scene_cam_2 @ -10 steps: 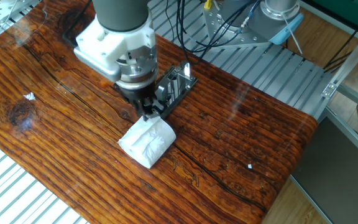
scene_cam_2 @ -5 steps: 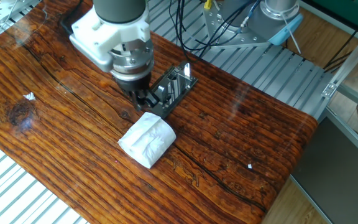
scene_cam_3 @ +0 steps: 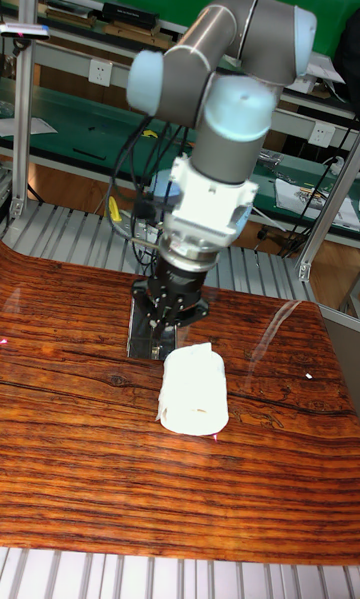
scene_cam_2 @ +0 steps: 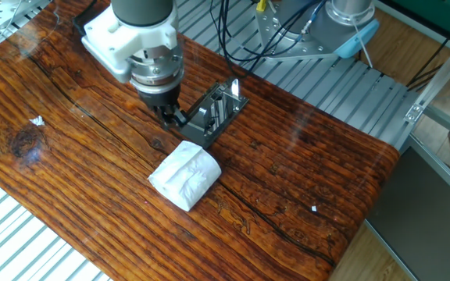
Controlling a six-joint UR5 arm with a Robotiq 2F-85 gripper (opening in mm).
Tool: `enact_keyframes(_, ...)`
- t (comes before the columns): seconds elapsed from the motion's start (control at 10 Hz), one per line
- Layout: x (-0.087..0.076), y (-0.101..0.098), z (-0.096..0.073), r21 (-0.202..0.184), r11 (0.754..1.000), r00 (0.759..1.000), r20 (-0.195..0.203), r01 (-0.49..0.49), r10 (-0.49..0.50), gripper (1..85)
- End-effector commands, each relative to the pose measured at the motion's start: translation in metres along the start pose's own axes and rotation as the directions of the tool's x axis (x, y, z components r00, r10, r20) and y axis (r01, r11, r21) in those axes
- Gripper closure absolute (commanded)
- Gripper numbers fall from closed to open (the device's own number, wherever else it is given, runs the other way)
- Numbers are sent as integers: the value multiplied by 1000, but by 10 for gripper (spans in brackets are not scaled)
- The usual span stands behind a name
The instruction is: Take the roll of paper down from the shelf
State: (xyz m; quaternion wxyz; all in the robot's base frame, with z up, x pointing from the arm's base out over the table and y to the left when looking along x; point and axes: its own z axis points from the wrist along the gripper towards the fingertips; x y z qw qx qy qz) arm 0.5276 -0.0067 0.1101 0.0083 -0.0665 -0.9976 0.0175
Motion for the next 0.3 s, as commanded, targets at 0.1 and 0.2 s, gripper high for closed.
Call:
enact_keyframes(0.1, 2, 5, 32, -102, 994, 999, 7, -37, 38, 847)
enact_keyframes(0.2, 2, 6, 33, -99, 995, 999, 8, -34, 35, 847)
